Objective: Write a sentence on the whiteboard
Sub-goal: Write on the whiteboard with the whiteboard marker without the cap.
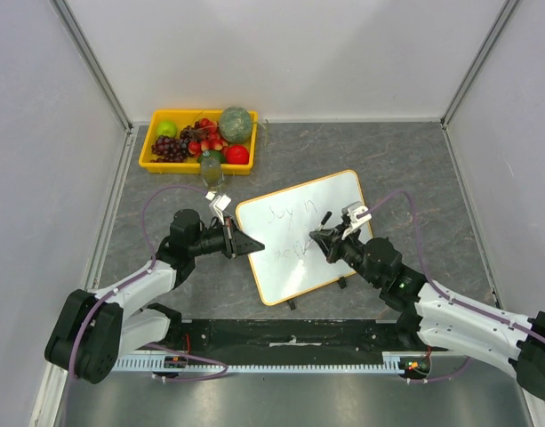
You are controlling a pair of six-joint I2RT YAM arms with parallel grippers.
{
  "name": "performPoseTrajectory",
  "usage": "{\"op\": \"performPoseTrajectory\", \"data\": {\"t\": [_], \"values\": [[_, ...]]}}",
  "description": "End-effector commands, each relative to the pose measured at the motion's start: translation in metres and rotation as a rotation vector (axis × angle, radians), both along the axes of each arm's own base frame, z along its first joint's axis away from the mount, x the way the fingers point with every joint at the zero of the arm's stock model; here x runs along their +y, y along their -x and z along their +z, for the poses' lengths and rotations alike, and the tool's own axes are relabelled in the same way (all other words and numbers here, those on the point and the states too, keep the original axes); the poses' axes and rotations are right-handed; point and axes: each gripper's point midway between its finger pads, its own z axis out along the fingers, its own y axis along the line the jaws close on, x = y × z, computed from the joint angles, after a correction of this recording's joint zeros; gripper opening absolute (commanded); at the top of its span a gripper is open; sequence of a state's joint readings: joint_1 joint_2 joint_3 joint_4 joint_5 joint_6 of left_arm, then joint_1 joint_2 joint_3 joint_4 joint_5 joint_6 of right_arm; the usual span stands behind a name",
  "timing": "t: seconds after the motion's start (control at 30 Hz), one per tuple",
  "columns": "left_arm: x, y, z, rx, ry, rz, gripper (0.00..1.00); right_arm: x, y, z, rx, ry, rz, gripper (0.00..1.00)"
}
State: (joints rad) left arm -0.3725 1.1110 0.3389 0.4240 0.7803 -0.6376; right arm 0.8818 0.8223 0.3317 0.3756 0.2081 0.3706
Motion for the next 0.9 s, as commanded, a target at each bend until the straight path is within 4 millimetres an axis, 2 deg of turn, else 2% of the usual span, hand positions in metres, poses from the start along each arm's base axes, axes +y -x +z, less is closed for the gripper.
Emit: {"op": "performPoseTrajectory", "data": {"t": [0.0,0.27,0.87], "values": [[0.025,-0.012,-0.049,-0.011,-0.187,0.108,0.02,-0.006,0.001,0.011,-0.008,-0.01,-0.016,0.0],[0.025,-0.012,-0.05,-0.009,-0.187,0.103,0.02,-0.002,0.008,0.02,-0.018,-0.034,0.024,0.0],[0.024,-0.011,-0.05,-0.005,-0.184,0.099,0.02,0.008,-0.002,0.048,-0.053,-0.144,0.007,0.0]]}}
